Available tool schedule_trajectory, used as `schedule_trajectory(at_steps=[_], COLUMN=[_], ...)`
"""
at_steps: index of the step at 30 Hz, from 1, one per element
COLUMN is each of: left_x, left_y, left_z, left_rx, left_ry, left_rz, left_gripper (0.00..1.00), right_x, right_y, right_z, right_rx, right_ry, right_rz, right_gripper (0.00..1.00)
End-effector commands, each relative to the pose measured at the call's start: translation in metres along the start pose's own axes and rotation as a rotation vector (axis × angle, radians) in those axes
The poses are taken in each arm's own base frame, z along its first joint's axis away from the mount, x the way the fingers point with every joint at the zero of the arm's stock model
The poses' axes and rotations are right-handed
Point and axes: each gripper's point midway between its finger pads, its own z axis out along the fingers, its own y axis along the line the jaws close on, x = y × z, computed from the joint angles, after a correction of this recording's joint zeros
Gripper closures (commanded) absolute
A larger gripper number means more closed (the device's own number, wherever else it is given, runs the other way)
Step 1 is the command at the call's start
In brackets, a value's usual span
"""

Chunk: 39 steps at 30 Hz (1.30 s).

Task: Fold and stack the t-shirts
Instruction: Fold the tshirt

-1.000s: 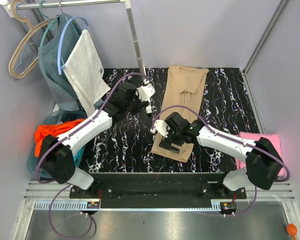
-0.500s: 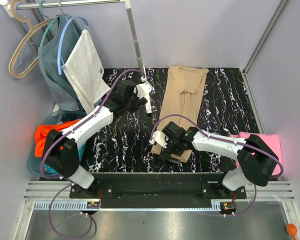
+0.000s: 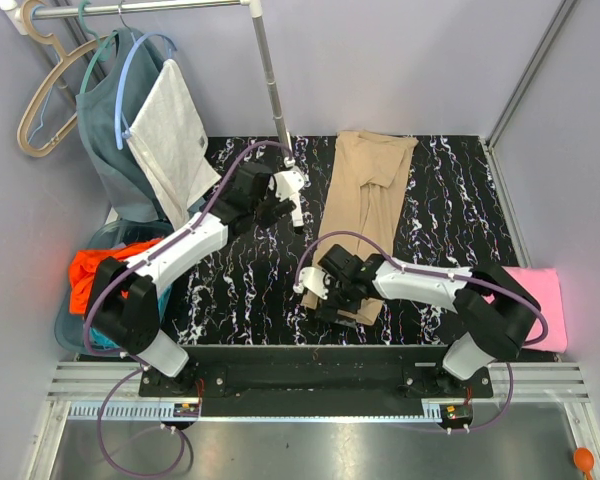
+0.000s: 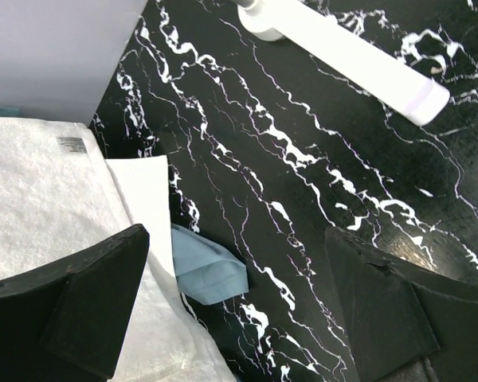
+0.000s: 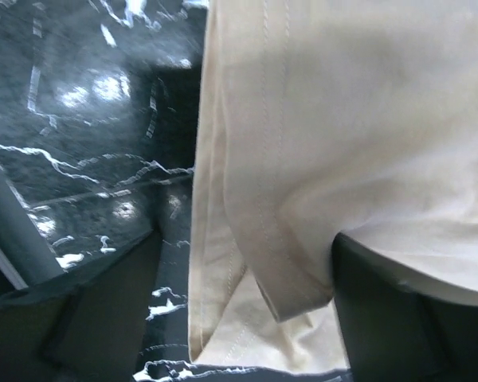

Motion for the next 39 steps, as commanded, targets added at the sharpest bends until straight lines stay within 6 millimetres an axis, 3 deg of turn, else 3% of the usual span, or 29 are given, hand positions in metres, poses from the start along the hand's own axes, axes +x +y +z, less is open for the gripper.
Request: schedule_trajectory(at_steps=[1,10,15,19,24,27,30,34,39], left_x=[-0.007,-0.001,0.0,-0.001,-0.001,-0.001,-0.001,-0.002,0.001], left_y=[0.003,0.005,0.006,0.008,0.011,0.01,0.013,0.016,0.014], left_z=[0.0,-0.001,-0.002,0.001,0.006,0.006,0.005,0.003,0.005], left_rx=[-0.01,-0.023,-0.025,-0.03,-0.035,-0.033,-0.038,-0.045,-0.04], left_ry=[-0.049,-0.04,-0.044,-0.043,-0.031,-0.031,-0.032,-0.037,-0.033], left_rz=[0.004,0.02,0.01,0.005,0.001,0.004,0.006,0.002,0.011], left_gripper=[0.01,0.01,0.01,0.01,0.01,0.01,0.01,0.01,0.01], right_x=[0.009,0.018,0.02,0.015,-0.013,-0.024,-0.027,-0.03,-0.031], right_y=[0.015,0.029,0.035,0.051,0.071,0.061,0.037,-0.003,-0.047], right_z=[0.024,0.034,0.024,0.004,-0.022,-0.035,-0.043,-0.059,-0.083], right_rx=[-0.084,-0.155,-0.179,-0.239,-0.286,-0.229,-0.108,0.089,0.21], right_ry=[0.032,0.06,0.071,0.086,0.029,0.002,0.005,0.033,0.031], right_rz=[-0.019,0.011,0.023,0.005,-0.035,-0.041,-0.072,-0.111,-0.084], right_gripper=[0.31,0.66,0.93,1.0,1.0,1.0,1.0,1.0,1.0])
